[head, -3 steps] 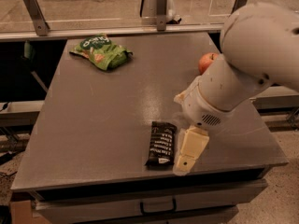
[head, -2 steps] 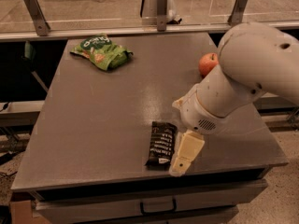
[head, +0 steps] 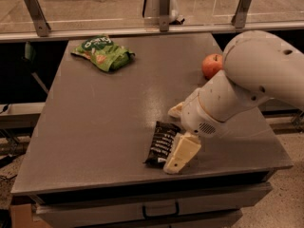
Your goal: Move rxbar chocolate near apple
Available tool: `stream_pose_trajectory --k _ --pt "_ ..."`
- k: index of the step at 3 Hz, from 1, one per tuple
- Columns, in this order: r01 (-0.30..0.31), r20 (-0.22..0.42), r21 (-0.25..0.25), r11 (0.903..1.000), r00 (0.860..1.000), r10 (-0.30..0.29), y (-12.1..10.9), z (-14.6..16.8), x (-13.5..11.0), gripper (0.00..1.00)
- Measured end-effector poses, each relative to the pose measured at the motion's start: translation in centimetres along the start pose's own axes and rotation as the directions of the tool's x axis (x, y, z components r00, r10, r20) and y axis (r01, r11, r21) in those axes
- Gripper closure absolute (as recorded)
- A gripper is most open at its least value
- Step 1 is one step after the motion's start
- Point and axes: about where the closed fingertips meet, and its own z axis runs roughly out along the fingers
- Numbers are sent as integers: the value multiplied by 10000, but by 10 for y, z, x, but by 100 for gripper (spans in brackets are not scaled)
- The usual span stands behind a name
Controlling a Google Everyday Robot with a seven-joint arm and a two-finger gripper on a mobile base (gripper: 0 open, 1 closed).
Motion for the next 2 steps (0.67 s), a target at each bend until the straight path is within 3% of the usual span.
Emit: stream_pose_trajectory --k 2 --pt "-1 4 7 10000 10000 1 -1 -14 -7 88"
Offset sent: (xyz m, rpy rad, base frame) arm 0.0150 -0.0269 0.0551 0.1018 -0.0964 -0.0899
